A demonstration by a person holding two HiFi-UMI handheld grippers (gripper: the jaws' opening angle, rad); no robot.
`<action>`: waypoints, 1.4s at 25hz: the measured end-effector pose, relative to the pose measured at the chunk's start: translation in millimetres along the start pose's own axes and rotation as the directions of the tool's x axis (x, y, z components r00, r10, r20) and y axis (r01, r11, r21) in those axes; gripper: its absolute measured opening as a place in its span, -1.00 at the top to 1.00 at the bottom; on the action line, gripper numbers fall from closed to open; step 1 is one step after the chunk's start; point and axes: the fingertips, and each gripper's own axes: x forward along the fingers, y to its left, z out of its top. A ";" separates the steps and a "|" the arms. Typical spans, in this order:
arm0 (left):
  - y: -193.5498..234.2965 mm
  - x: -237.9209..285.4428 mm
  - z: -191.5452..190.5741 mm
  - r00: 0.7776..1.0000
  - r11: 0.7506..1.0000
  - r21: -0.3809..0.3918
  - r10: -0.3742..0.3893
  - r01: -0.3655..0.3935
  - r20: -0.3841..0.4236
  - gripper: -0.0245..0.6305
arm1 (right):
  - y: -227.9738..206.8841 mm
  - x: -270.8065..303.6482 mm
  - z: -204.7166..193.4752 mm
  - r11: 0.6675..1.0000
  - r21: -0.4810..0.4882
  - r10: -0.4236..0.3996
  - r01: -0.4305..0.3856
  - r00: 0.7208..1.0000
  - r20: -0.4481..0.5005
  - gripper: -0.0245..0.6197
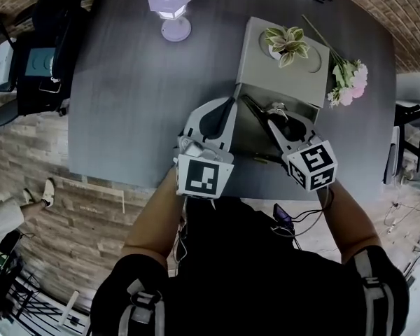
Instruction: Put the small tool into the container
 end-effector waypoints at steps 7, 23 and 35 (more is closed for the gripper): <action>-4.5 -7.8 17.7 1.000 0.997 0.076 -0.016 0.018 -0.026 0.90 | 0.0 -3.1 -2.9 0.998 -0.064 -0.031 0.028 0.999 -0.041 0.41; -28.5 -20.2 121.9 0.995 0.977 0.207 -0.070 0.054 0.070 0.90 | -31.1 -90.9 86.7 0.976 -0.074 -0.186 0.203 0.964 0.191 0.40; -38.4 -26.1 221.5 0.977 0.960 0.276 -0.097 0.042 0.189 0.90 | -13.7 -209.7 190.6 0.955 -0.034 -0.226 0.294 0.798 0.559 0.50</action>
